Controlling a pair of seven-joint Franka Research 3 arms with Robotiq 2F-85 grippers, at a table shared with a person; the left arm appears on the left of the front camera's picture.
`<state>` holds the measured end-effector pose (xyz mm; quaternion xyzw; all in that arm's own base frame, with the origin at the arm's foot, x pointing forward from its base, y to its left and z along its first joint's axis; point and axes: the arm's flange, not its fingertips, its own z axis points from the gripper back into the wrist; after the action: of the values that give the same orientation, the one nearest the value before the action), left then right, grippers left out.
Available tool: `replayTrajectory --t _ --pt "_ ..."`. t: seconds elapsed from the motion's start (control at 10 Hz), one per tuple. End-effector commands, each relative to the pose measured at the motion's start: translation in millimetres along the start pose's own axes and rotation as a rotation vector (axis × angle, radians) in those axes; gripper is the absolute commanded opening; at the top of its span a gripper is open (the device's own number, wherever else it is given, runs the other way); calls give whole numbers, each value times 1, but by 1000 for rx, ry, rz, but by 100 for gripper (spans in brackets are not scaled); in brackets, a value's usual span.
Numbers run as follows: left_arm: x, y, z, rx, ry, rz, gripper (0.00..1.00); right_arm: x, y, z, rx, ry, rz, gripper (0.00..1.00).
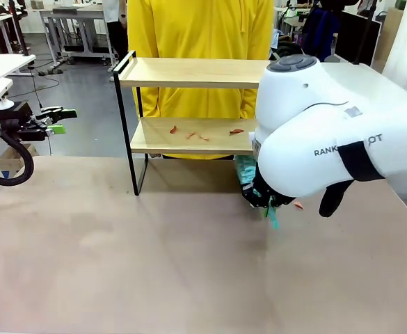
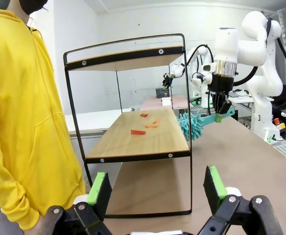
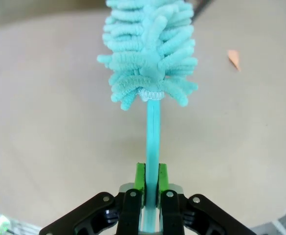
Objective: Clean the shelf.
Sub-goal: Clean the specific section of the Shelf indicated by the human with the Duster.
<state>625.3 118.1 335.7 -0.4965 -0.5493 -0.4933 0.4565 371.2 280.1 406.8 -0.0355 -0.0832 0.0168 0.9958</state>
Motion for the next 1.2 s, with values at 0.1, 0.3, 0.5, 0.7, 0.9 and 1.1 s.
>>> replayTrajectory --t 0.1,0.3,0.5,0.7,0.9,1.1 --pt "3 -1 0 1 -1 -18 100 -12 -18 34 82 43 211 13" --pt "3 -1 0 1 -1 -18 100 -23 -28 53 125 113 352 13" --pt "3 -1 0 1 -1 -18 100 -37 -47 79 187 231 511 13" --pt "3 -1 0 1 -1 -18 100 -53 -76 117 225 376 601 13" --pt "3 -1 0 1 -1 -18 100 -72 -95 153 243 459 798 13" --pt "3 -1 0 1 -1 -18 100 -81 -104 178 216 529 931 13"
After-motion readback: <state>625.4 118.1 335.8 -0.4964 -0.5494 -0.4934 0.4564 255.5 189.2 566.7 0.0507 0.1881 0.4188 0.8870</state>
